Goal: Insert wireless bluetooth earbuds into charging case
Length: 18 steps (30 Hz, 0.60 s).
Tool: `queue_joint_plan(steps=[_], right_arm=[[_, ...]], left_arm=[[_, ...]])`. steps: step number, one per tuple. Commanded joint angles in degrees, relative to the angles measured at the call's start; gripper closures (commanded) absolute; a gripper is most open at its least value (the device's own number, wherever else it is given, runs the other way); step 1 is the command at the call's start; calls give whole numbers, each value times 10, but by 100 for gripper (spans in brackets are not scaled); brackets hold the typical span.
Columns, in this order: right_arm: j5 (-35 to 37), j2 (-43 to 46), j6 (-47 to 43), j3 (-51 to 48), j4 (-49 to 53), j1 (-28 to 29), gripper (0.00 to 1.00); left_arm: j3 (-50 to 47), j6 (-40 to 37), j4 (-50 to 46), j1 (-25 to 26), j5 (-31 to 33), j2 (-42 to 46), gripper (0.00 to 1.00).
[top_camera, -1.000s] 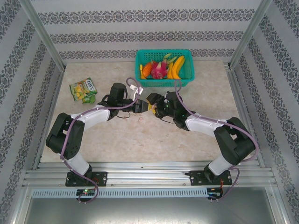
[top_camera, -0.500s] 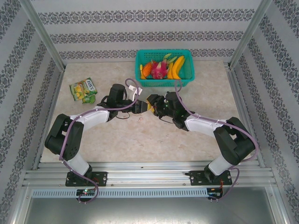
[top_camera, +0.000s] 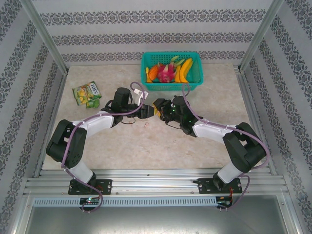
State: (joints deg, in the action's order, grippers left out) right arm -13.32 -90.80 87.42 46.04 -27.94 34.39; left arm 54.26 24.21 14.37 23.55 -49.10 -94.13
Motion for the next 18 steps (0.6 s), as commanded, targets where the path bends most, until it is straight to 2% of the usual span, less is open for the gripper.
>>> queue_joint_plan(steps=[1, 5, 9, 18], right_arm=[[19, 2, 11, 5, -10, 2, 56], [21, 3, 12, 0, -10, 0, 56], [21, 4, 13, -3, -11, -1, 56], [15, 0, 13, 4, -14, -1, 56]], left_arm=[[-5, -19, 8, 0, 14, 24, 66], [-6, -20, 8, 0, 18, 28, 62], [-5, -19, 11, 0, 19, 27, 63], [-6, -16, 17, 0, 10, 23, 78]])
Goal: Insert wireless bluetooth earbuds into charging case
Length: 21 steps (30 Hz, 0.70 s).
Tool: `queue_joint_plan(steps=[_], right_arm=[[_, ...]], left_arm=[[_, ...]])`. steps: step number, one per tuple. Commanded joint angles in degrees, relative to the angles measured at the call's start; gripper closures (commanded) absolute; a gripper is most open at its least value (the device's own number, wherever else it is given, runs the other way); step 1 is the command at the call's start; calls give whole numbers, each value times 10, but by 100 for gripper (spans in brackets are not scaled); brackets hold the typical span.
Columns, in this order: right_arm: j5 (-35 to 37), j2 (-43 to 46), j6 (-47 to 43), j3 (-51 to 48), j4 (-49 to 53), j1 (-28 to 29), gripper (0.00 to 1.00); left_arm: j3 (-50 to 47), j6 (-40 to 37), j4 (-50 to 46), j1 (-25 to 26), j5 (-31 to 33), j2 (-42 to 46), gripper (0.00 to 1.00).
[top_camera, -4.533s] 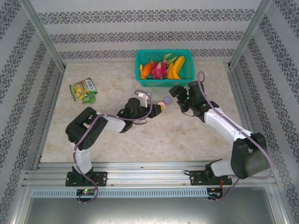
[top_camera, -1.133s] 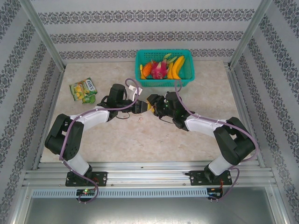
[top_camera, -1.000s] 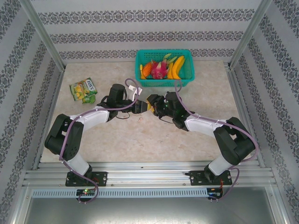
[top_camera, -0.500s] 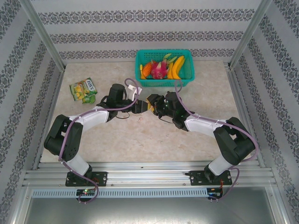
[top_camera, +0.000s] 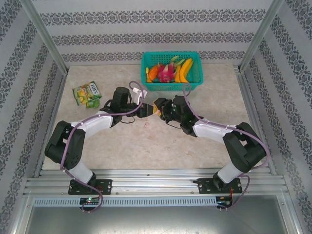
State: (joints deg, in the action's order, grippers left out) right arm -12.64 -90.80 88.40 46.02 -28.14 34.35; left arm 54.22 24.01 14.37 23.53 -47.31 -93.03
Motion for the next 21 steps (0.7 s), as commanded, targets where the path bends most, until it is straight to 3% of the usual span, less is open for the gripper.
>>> queue_joint_plan(steps=[1, 7, 13, 21], right_arm=[[7, 0, 2, 6, -11, -1, 54], [0, 20, -15, -1, -14, -25, 24], [-23, 95, -108, -46, 0, -82, 19], [-172, 156, -406, -77, 15, -127, 20]], left_arm=[[-5, -14, 17, 1, -8, 12, 80], [-7, -9, 19, 0, -10, 12, 89], [-1, -17, 4, -2, -13, 14, 92], [32, -50, -58, -12, -40, 17, 96]])
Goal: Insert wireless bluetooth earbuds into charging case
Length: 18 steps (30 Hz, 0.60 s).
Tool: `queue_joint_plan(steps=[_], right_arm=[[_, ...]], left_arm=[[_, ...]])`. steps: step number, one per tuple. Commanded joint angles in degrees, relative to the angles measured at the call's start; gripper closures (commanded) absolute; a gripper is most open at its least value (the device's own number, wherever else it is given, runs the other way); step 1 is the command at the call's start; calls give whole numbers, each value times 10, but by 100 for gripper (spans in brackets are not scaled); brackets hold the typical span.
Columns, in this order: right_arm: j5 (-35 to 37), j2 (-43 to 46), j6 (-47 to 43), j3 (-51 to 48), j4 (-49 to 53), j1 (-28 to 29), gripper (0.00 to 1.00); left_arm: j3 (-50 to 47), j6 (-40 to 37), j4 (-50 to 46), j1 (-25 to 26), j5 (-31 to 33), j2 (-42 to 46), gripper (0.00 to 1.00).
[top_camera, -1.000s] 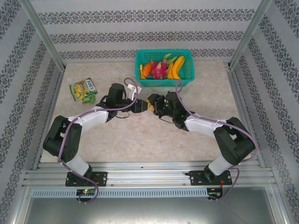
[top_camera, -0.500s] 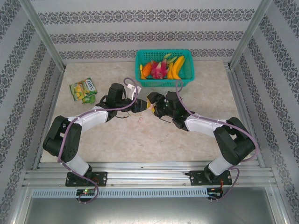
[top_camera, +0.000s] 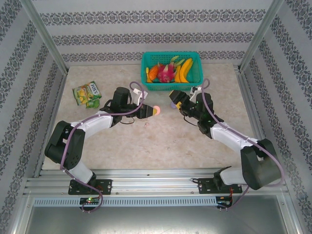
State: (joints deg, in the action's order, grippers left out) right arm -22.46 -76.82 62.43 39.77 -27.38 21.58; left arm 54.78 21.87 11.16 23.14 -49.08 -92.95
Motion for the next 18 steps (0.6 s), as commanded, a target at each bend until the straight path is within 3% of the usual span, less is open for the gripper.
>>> queue_joint_plan(steps=[1, 6, 18], right_arm=[[-84, 17, -156, -17, 5, 0, 20], [-121, 0, -183, -24, -11, 13, 22], [-111, -69, -187, -11, -31, 48, 28]], left_arm=[[29, -30, -30, -8, -24, 16, 95], [40, -33, -44, -9, -33, 15, 97], [41, -27, -40, -9, -41, 18, 97]])
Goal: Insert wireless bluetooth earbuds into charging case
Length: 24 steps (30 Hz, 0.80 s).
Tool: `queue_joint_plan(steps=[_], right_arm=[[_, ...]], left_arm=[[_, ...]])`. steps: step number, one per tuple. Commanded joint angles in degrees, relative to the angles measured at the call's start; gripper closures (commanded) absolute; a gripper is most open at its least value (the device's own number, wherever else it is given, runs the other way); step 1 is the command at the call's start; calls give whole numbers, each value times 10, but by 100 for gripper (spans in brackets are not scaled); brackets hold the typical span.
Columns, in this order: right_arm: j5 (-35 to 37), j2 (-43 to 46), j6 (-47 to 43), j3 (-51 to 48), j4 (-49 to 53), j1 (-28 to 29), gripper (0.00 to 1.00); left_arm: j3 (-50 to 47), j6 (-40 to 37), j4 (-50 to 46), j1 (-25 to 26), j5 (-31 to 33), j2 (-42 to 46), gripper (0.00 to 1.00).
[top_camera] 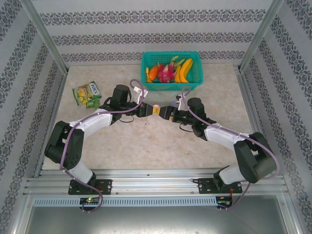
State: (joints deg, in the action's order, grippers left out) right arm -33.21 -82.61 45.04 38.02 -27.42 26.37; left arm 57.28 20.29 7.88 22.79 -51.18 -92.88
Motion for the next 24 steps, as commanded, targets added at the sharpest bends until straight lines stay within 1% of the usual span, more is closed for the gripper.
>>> queue_joint_plan(steps=[1, 9, 17, 20, 24], right_arm=[[-1, -15, -12, 8, -32, -1, 28], [10, -40, 4, 0, -50, -29, 32], [4, -69, 32, -2, -84, -35, 35], [-1, -56, 37, -10, -87, -39, 35], [-13, -14, 35, -30, -78, -52, 35]], left_arm=[[15, -11, -7, -5, -21, 18, 97], [6, -7, -2, -5, -32, 38, 97], [0, 1, 4, -5, -41, 52, 97], [-4, -4, 0, -5, -37, 55, 97], [-13, -6, 6, -5, -33, 50, 98]])
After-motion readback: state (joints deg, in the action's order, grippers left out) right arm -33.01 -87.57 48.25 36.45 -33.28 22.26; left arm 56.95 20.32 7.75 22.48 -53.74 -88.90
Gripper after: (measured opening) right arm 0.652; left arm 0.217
